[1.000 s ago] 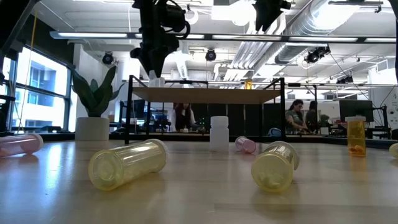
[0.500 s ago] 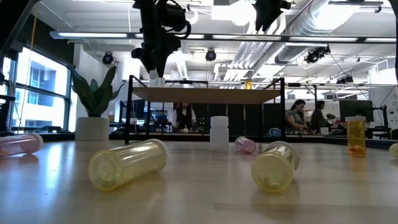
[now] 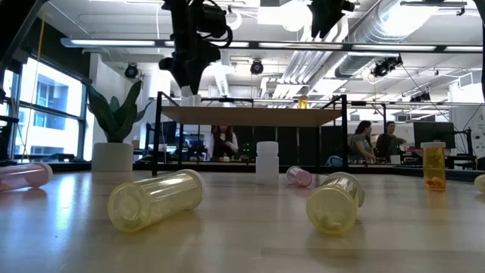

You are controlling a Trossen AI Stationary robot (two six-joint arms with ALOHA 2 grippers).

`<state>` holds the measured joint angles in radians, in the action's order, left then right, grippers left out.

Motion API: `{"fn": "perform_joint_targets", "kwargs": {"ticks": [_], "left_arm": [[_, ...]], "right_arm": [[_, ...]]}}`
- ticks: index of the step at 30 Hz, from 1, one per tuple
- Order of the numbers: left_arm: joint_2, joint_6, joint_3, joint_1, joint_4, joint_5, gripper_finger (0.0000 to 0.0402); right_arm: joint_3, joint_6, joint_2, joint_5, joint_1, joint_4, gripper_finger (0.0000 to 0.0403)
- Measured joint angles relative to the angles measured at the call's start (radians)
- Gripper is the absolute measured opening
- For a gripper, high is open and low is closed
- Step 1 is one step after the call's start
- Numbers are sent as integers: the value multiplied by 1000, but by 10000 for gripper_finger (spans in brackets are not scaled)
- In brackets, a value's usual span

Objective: Pick and place medicine bottles onto shelf by color
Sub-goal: Put the left white pill bottle aligned with white pill bottle on the shelf

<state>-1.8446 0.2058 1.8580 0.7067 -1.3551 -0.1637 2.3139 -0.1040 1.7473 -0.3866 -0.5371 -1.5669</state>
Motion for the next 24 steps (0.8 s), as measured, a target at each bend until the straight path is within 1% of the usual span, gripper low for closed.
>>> {"fn": "perform_joint_targets", "kwargs": {"ticks": [5, 14, 18, 24], "left_arm": [[0, -23, 0, 0, 9, -5, 172], [1, -28, 0, 0, 21, 3, 172], [22, -75, 1, 1, 21, 2, 173], [59, -79, 2, 6, 22, 0, 173]], "right_arm": [[0, 0, 0, 0, 0, 0, 174], [0, 0, 0, 0, 0, 0, 174], [0, 0, 0, 0, 0, 0, 174], [0, 0, 0, 0, 0, 0, 174]]}}
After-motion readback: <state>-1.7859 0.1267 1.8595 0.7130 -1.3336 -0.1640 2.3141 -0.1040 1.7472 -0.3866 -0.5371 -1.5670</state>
